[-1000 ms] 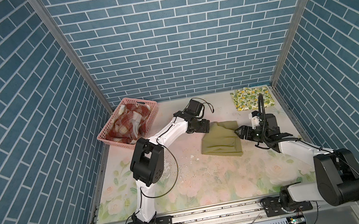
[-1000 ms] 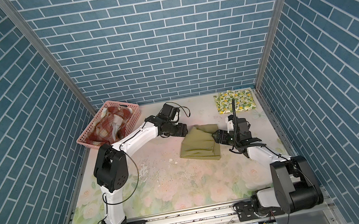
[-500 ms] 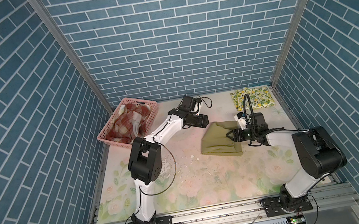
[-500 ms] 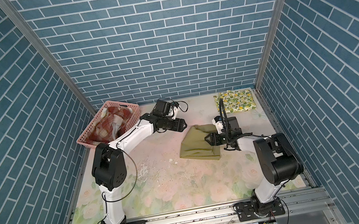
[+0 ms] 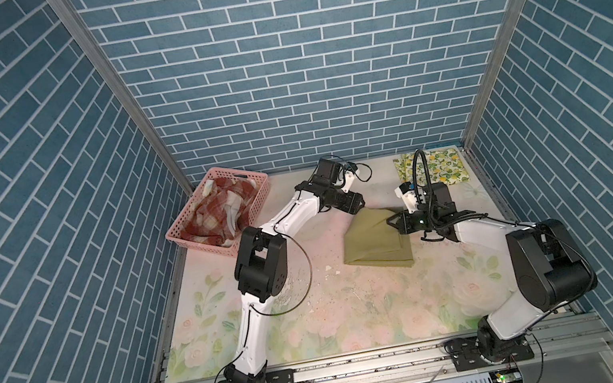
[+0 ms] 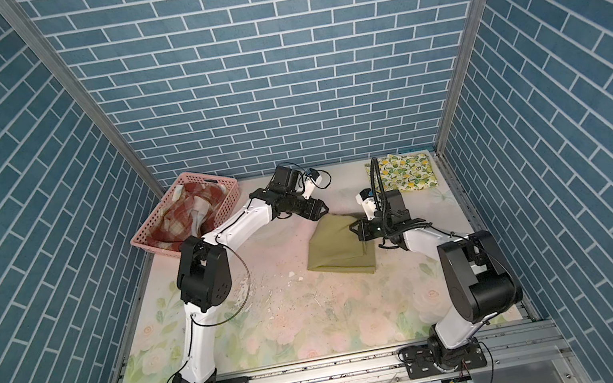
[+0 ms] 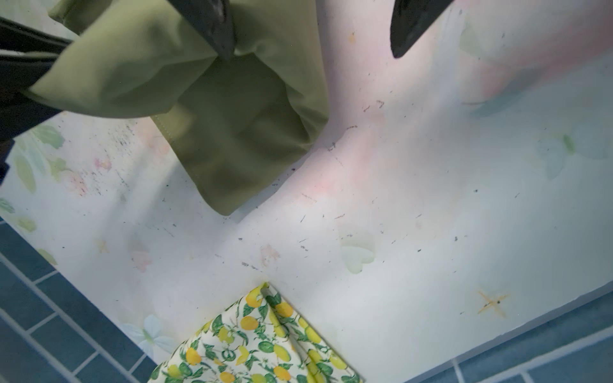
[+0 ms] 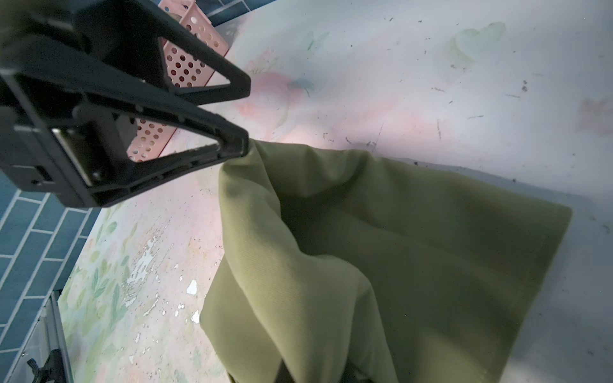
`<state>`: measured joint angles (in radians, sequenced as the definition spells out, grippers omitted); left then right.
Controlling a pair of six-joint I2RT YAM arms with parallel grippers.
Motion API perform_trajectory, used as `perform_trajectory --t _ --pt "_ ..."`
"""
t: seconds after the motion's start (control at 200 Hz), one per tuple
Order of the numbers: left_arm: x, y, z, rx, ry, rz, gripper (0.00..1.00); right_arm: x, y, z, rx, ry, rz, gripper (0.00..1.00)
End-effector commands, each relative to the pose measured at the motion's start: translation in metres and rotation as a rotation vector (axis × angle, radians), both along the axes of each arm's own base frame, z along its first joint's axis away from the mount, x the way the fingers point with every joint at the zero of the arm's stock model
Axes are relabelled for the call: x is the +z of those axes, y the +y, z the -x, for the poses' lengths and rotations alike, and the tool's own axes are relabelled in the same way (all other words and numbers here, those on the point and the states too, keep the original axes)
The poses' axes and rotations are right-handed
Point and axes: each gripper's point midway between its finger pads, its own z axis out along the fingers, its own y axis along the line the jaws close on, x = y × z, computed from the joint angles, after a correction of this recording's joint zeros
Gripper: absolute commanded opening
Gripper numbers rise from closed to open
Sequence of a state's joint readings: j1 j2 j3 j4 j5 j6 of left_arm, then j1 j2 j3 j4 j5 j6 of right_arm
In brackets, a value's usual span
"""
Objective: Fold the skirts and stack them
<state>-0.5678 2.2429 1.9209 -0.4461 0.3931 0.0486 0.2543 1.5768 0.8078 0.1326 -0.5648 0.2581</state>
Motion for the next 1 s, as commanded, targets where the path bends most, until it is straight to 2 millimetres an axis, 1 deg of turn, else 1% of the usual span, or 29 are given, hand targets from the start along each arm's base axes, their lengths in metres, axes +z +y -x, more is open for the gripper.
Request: perform_trajectory --t 0.0,0.115,0.17,0.24,0.39,0.435,0.575,0.7,0.795,0.865,0.955,0.995 --pt "0.005 -0.017 -0.001 -0.097 -0.022 0.066 0.74 0.008 0.004 0.006 0.013 0.031 -0.025 0.0" --pt "-0.002 -0.022 -0.007 -0.085 -0.011 0.078 0.73 0.003 -0.001 0.008 -0.021 0.076 -0.014 0.0" --pt "-0.006 -0.018 -0.015 -0.043 -0.014 0.06 0.72 0.002 -0.004 0.009 -0.047 0.101 -0.003 0.0" --pt "-0.006 -0.012 -0.023 0.0 -0.007 0.075 0.71 0.0 -0.009 0.008 -0.075 0.126 0.021 0.0" --pt "0.004 0.005 -0.039 0.1 -0.013 0.129 0.7 -0.003 -0.022 0.002 -0.132 0.182 0.078 0.0" --pt "0.009 0.007 -0.039 0.11 -0.022 0.138 0.7 -0.006 -0.027 -0.001 -0.16 0.197 0.098 0.0" --pt "0.013 0.015 -0.035 0.14 -0.04 0.137 0.7 -0.019 -0.044 -0.012 -0.221 0.251 0.138 0.0" --pt "0.01 0.019 -0.028 0.154 -0.031 0.142 0.7 -0.031 -0.056 -0.024 -0.261 0.279 0.171 0.0" --pt "0.008 0.023 -0.023 0.163 -0.027 0.143 0.7 -0.04 -0.057 -0.031 -0.267 0.303 0.184 0.0" --pt "0.005 0.026 -0.02 0.172 -0.022 0.141 0.7 -0.049 -0.058 -0.034 -0.276 0.321 0.199 0.0" --pt "0.003 0.029 -0.018 0.185 -0.016 0.138 0.7 -0.059 -0.07 -0.035 -0.324 0.35 0.262 0.0" --pt "0.003 0.029 -0.017 0.187 -0.017 0.139 0.7 -0.059 -0.073 -0.034 -0.334 0.354 0.281 0.01"
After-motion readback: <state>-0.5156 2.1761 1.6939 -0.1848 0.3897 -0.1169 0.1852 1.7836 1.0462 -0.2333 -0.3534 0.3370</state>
